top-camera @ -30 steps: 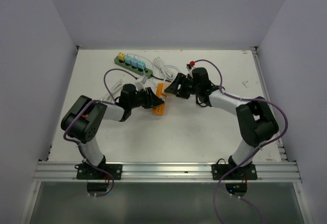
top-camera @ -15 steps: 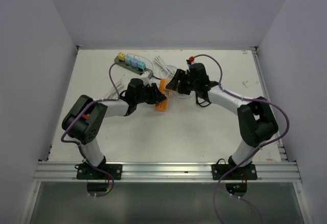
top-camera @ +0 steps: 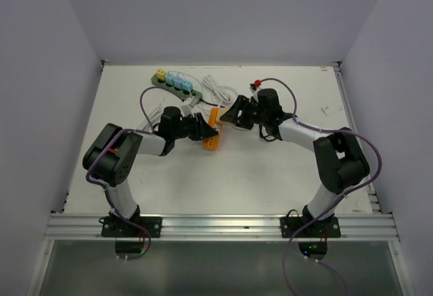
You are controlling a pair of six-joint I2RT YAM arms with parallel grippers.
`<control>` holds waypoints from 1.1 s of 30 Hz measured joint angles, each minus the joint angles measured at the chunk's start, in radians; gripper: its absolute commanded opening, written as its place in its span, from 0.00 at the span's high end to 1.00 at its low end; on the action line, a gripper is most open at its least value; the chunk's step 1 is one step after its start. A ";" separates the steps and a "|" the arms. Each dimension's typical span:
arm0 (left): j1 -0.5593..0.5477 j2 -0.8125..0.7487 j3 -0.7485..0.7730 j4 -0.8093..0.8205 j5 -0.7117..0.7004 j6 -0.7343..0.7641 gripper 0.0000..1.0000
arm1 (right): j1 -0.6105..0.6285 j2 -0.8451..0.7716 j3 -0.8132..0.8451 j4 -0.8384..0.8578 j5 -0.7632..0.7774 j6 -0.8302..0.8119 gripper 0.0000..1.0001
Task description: Pull the plug off the socket
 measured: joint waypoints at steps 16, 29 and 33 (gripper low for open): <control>-0.048 0.004 0.131 -0.211 -0.170 0.085 1.00 | 0.042 0.000 0.136 -0.224 0.196 -0.079 0.88; -0.004 0.037 0.057 -0.065 0.027 0.041 1.00 | -0.014 0.000 0.027 -0.071 0.013 -0.068 0.85; 0.003 0.043 0.056 -0.037 0.057 0.035 1.00 | -0.039 0.000 0.010 -0.039 -0.043 -0.058 0.85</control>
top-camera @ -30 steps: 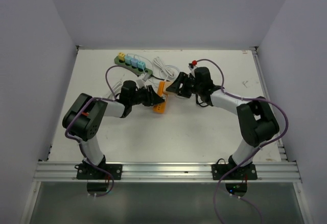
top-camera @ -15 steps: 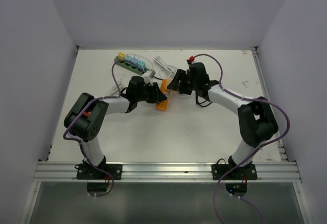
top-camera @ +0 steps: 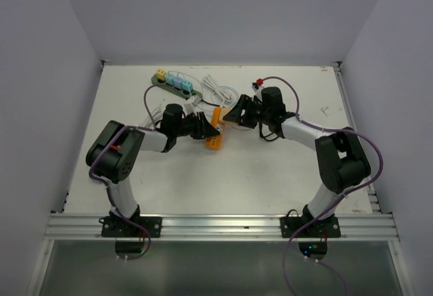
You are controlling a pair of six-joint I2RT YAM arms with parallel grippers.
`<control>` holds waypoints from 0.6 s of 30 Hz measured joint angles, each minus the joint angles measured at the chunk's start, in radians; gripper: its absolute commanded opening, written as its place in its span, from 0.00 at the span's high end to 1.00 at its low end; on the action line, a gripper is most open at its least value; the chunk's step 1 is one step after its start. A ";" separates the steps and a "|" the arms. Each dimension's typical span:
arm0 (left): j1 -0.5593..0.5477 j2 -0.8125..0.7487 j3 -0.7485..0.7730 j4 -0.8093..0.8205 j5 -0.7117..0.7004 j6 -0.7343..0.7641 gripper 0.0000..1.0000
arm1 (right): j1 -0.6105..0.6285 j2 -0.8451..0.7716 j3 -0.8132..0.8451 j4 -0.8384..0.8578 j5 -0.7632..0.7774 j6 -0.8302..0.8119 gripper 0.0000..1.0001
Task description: Pull the plug off the socket
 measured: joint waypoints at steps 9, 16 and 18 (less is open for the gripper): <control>0.013 0.030 0.011 0.033 0.035 -0.006 1.00 | -0.011 0.000 0.012 -0.019 -0.017 -0.019 0.85; -0.021 0.007 0.087 -0.111 -0.089 0.047 1.00 | 0.003 0.000 0.105 -0.168 0.077 -0.054 0.84; -0.029 0.003 0.105 -0.146 -0.121 0.056 1.00 | 0.005 0.000 0.117 -0.188 0.099 -0.054 0.84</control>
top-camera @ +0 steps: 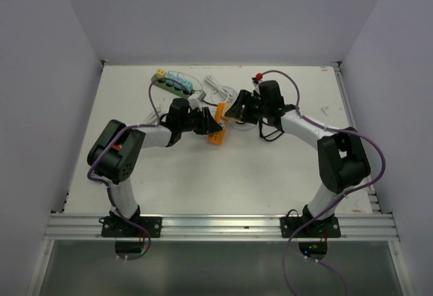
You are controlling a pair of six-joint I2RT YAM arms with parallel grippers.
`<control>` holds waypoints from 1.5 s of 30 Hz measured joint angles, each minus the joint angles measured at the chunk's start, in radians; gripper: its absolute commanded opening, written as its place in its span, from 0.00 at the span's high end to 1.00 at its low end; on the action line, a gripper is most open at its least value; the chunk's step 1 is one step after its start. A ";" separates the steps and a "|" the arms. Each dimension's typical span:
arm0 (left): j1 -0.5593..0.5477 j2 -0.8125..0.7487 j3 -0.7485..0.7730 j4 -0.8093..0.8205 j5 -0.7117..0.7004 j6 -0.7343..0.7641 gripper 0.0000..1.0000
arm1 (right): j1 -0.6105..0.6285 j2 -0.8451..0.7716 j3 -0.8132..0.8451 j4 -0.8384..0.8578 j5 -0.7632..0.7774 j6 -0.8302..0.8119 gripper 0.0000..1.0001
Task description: Pull the plug off the socket
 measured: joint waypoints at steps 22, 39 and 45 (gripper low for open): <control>0.062 0.074 -0.064 0.176 0.253 -0.078 1.00 | -0.033 -0.013 -0.178 0.257 -0.147 0.041 0.82; 0.033 0.023 -0.032 0.063 0.093 -0.067 1.00 | 0.060 -0.055 -0.055 0.020 0.119 -0.029 0.83; 0.004 0.013 0.002 -0.031 0.008 -0.045 1.00 | 0.079 -0.055 -0.042 -0.009 0.183 -0.039 0.82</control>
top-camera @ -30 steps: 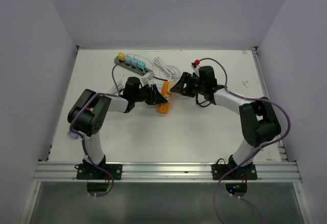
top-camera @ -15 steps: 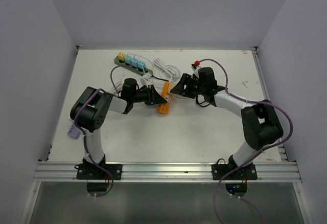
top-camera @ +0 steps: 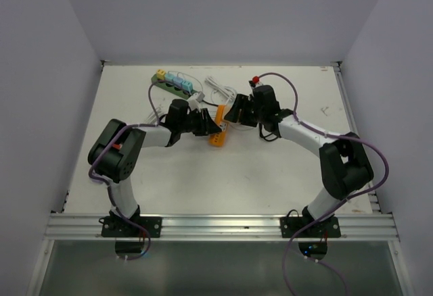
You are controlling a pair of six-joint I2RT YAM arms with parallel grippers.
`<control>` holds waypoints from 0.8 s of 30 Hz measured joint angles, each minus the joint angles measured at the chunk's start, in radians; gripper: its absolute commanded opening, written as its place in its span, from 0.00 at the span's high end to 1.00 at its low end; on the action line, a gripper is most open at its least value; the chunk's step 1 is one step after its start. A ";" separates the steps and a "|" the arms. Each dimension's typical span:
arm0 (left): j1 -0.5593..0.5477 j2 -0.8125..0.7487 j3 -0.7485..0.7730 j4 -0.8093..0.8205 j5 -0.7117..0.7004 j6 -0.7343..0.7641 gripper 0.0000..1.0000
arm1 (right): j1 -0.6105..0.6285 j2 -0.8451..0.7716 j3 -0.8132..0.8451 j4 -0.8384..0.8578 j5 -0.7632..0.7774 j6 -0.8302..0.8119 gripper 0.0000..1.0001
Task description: Pull the plug off the socket
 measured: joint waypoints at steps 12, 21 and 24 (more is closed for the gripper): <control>0.035 0.002 -0.047 0.064 0.098 -0.036 1.00 | -0.056 -0.031 -0.099 0.123 -0.155 0.005 0.81; 0.076 0.030 -0.045 0.044 0.077 -0.047 1.00 | -0.266 -0.174 -0.136 0.119 -0.242 -0.034 0.80; 0.084 0.037 -0.032 0.029 0.067 -0.048 1.00 | -0.300 -0.172 -0.135 0.121 -0.245 -0.045 0.80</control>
